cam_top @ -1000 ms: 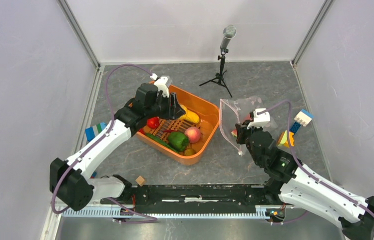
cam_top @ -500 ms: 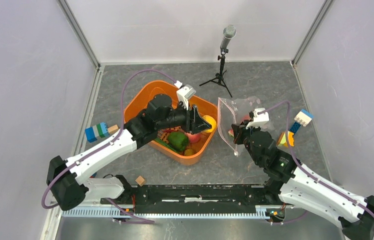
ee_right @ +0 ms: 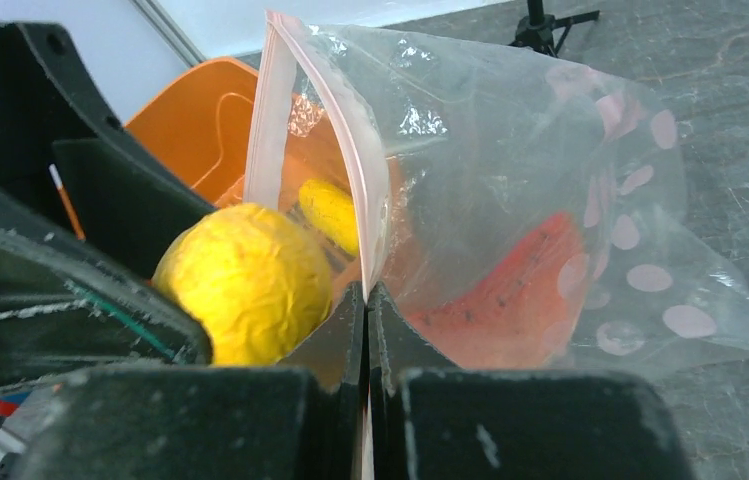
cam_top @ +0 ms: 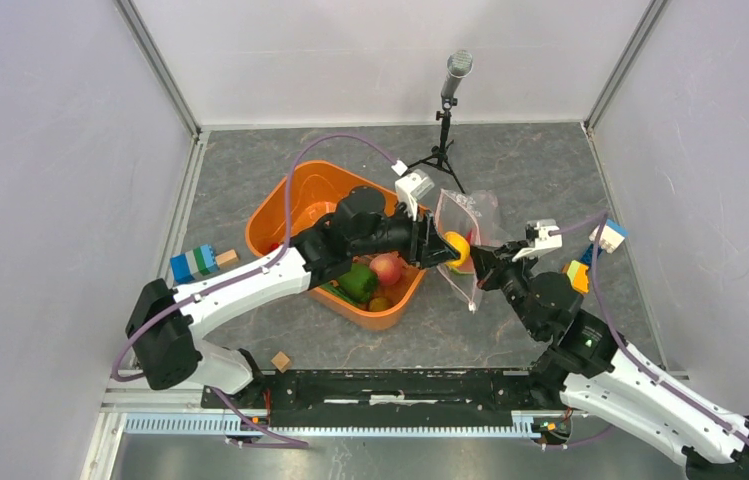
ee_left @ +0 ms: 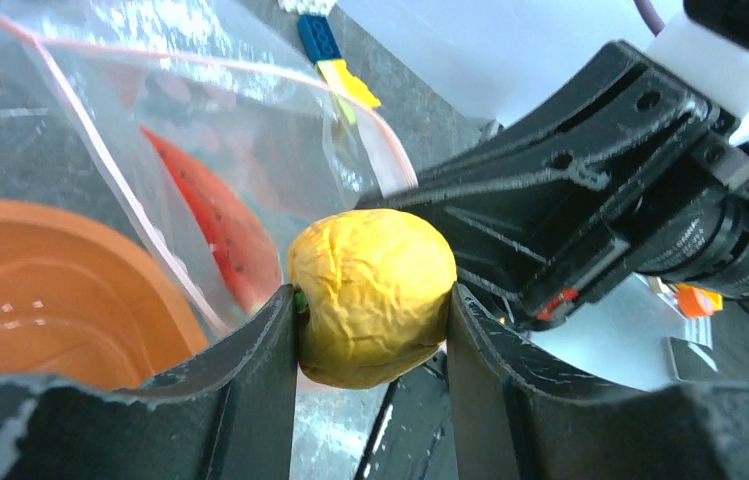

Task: Place the food in the zip-top bag and seal the zipper
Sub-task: Place the fake fruit in the zipper food storage bag, then adjust the zipper food storage bag at the center of the board.

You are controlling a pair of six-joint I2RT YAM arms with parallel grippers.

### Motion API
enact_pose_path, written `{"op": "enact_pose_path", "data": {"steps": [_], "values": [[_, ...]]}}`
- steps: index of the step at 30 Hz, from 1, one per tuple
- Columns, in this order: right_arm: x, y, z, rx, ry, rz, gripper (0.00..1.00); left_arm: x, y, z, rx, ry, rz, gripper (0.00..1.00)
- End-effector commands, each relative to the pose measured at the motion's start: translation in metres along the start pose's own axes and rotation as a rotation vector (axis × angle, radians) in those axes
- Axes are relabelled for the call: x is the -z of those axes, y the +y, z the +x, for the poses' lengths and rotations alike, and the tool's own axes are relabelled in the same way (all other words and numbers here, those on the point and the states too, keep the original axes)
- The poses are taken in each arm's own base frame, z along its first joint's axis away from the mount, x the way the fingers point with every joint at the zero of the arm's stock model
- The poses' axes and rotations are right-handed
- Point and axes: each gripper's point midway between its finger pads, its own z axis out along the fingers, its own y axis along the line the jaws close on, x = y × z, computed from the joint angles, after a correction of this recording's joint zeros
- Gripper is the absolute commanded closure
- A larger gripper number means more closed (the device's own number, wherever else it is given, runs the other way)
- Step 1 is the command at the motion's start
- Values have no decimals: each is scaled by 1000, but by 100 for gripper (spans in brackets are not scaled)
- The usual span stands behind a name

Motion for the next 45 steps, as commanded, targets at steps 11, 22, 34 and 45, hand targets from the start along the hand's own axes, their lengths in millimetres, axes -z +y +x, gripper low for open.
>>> {"op": "enact_pose_path", "data": {"steps": [11,22,34,45], "values": [[26,19,-56,-149,-141,-100,100,-21,13,-44,-212,-13,-194,33],[37,-10,-96,-236,-288,53,100,-3,-33,-73,-240,-66,-58,0],[38,-46,-88,-91,-260,261,100,94,27,-78,-260,-263,-429,0],[60,-28,-152,22,-290,221,100,120,115,-31,-38,-121,-609,0]]}}
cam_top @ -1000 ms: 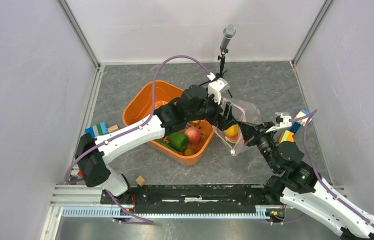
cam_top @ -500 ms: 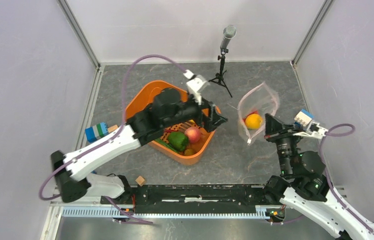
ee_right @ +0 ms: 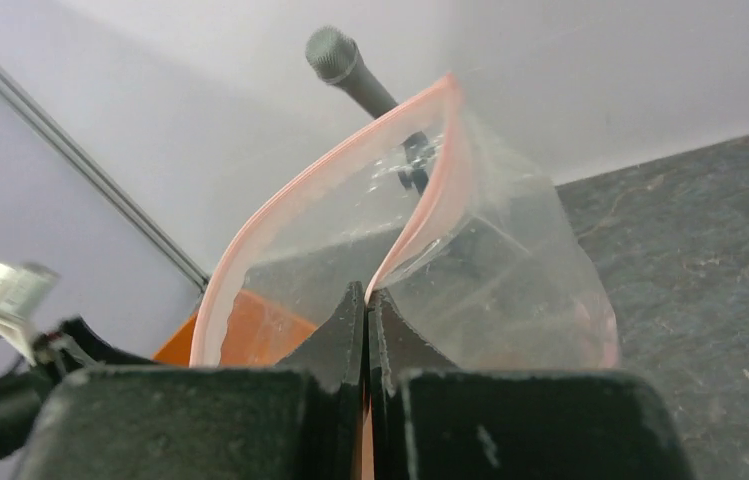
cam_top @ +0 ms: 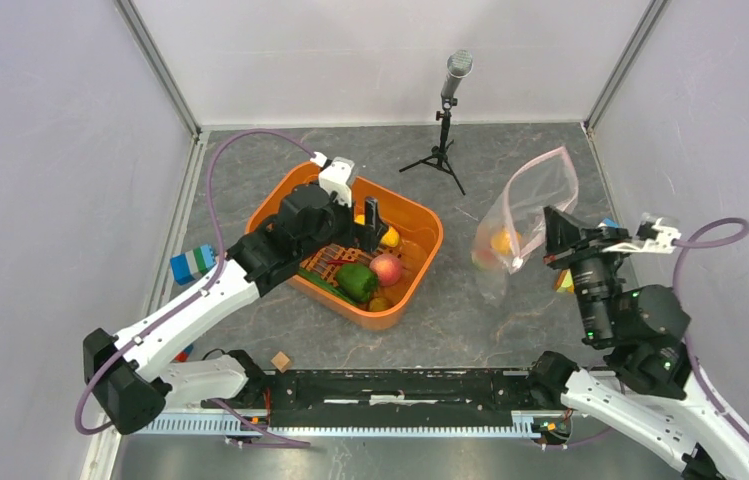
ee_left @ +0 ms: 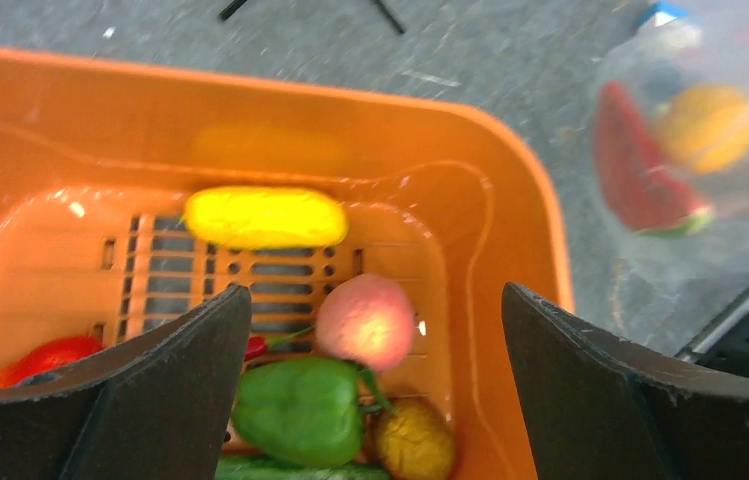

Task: Place the food in the zip-top bag and seal the zipper
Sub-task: Adjust the zipper food storage bag at the center of the board, then pick up the fake fruit from the bin.

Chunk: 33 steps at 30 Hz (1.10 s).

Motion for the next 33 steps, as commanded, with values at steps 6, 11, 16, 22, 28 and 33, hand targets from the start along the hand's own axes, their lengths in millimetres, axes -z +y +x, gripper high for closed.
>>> {"op": "enact_pose_path", "data": {"steps": [6,11,16,22,28,33], "values": [[-4,-19,45,78,108,101,100,-24,42,32,140,170,-40,0],[-3,-20,71,74,158,91,100,-50,63,53,200,229,-102,0],[-3,-17,92,54,200,73,100,-76,88,57,372,142,-238,0],[-4,-14,108,33,223,55,100,-98,110,64,610,67,-343,0],[-6,-14,117,40,238,54,100,-113,126,89,808,78,-437,0],[-6,-14,120,37,242,56,100,-128,125,108,860,139,-455,2]]}}
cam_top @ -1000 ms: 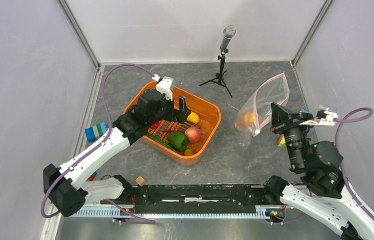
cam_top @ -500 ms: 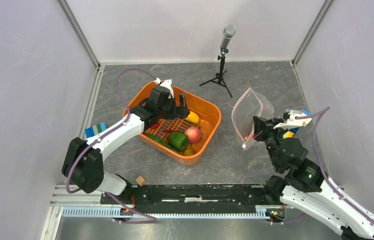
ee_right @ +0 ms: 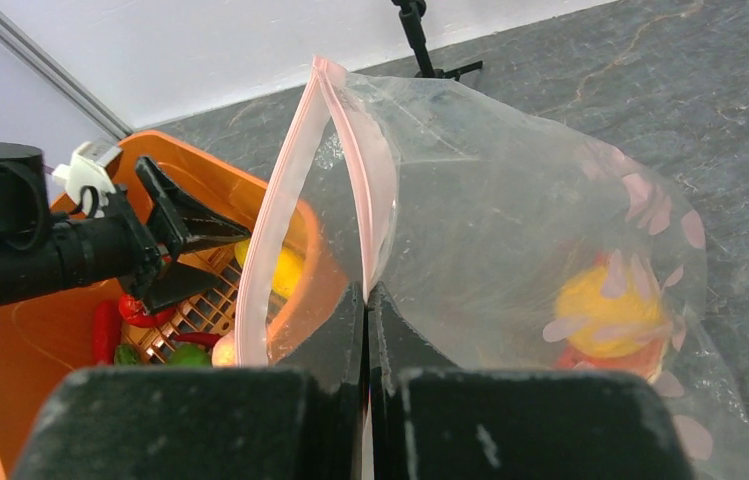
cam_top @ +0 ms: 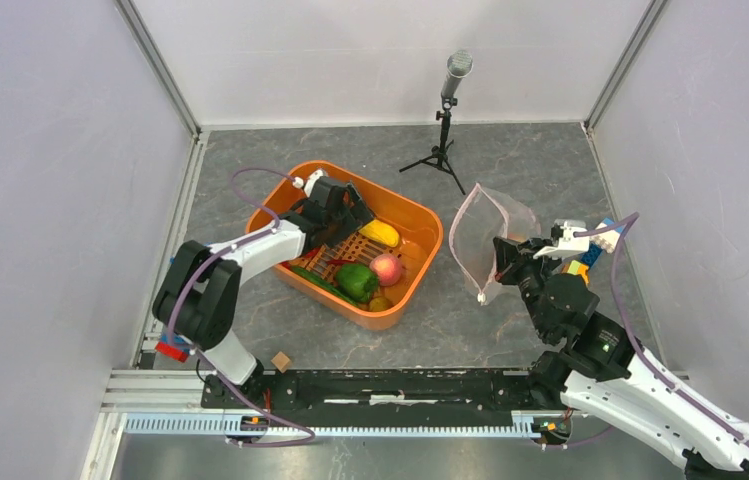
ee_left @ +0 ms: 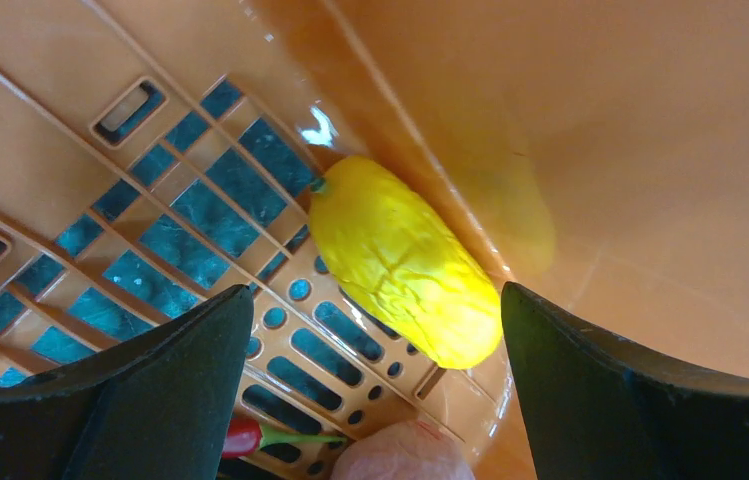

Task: Place the food in the zip-top bag and seal the zipper
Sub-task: Pick up the fake fruit from the bin.

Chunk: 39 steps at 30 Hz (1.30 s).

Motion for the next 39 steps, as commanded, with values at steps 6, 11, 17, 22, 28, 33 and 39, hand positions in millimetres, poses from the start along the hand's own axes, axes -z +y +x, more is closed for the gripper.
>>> {"op": "enact_pose_path", "data": {"steps": [6,11,17,22,28,33,39], "values": [[-3,5,-2,-54,-23,-15,100,-20,2,-2,209,-36,-37,5],[-4,9,1,-59,-14,-32,100,-36,2,2,219,-31,-35,11],[-4,11,6,-45,7,-40,100,-43,2,10,217,-2,-8,34],[-3,8,9,-52,9,-37,100,-27,16,10,210,-45,-16,56],[-3,8,10,-51,9,-35,100,2,16,-11,171,-135,4,70],[-4,8,12,-55,11,-36,100,33,6,-34,147,-222,44,69],[-4,11,13,-73,10,-48,100,85,-8,-70,105,-352,86,68]]}}
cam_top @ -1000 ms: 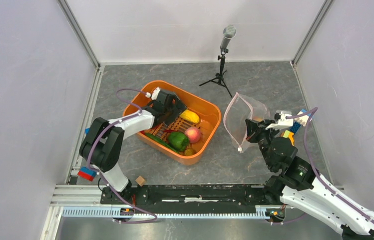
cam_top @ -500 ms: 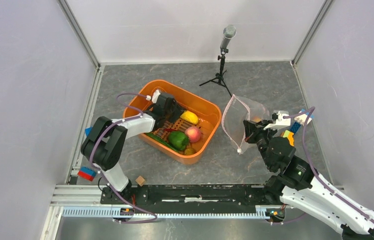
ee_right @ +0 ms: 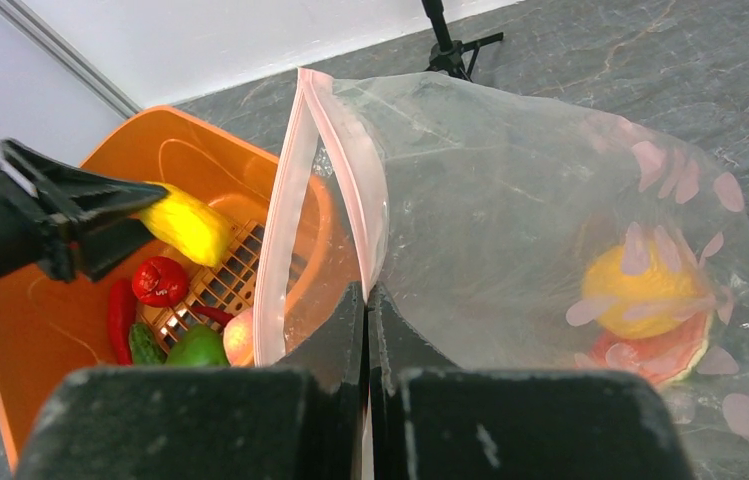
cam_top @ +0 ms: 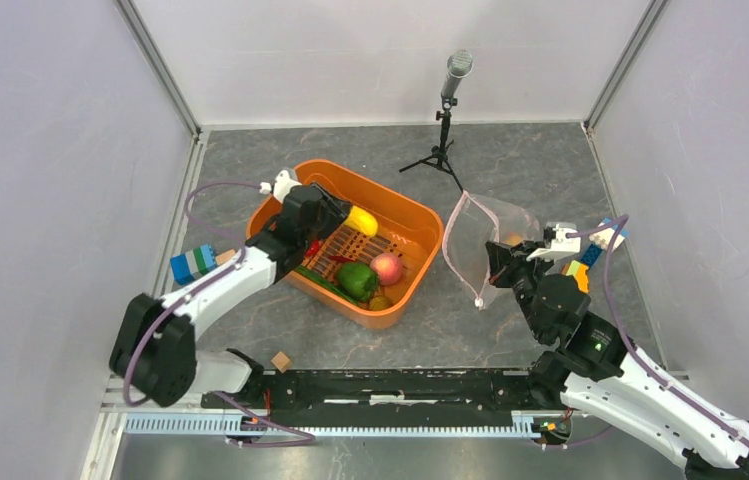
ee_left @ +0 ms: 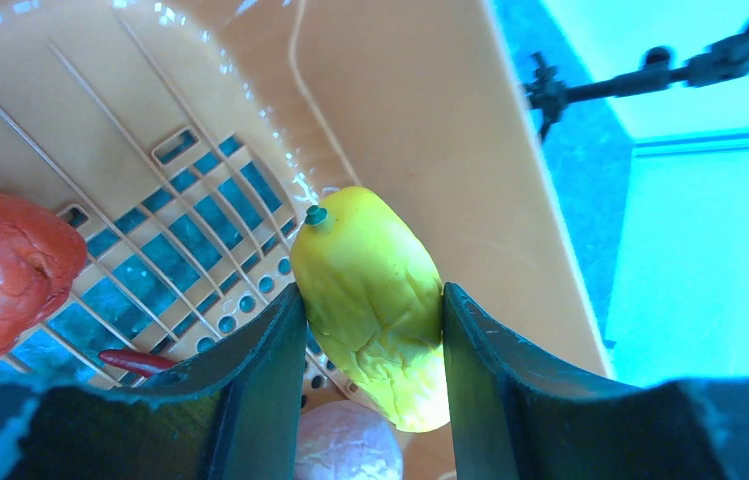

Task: Place the food in the zip-top bag and seal the zipper
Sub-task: Pick up the fake fruit from the bin, then place the fake fruit in the zipper food storage bag.

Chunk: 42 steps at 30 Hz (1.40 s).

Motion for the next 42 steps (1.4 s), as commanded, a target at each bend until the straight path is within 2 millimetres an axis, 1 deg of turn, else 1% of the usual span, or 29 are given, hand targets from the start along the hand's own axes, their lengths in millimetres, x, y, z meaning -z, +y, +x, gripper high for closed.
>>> {"op": "enact_pose_path", "data": {"steps": [1,3,5,7,10,15,18,21,24,27,30,33,36,38,40,42], "values": [[-1,8,-5,-53,-26,-30,100,32,-15,-46,-71,-153,14,68],[-2,11,-4,-63,-25,-48,100,45,-22,-55,-77,-174,36,68],[-3,15,-1,-71,-17,-62,100,57,-31,-59,-67,-182,75,68],[-4,18,2,-82,-9,-73,100,68,-41,-57,-52,-177,119,68],[-7,24,7,-92,5,-96,100,85,-62,-51,-54,-174,191,68],[-10,33,11,-92,26,-120,100,113,-109,-33,-101,-157,308,68],[-9,35,9,-99,27,-129,100,127,-138,-21,-121,-153,394,67],[-7,36,5,-111,17,-140,100,134,-162,-6,-151,-142,453,66],[-5,37,3,-123,11,-148,100,137,-183,15,-200,-118,505,63],[-3,38,2,-135,9,-160,100,140,-194,31,-248,-127,527,63],[-1,40,0,-147,7,-175,100,143,-201,39,-297,-158,533,63],[0,45,-3,-161,0,-202,100,151,-210,50,-344,-178,557,63],[1,50,-4,-165,2,-223,100,159,-221,57,-398,-207,591,62],[1,52,-5,-168,3,-230,100,159,-225,65,-453,-213,600,62],[2,52,-7,-178,-4,-236,100,157,-224,76,-514,-211,598,61],[3,53,-10,-187,-14,-240,100,154,-223,87,-567,-204,604,57]]}}
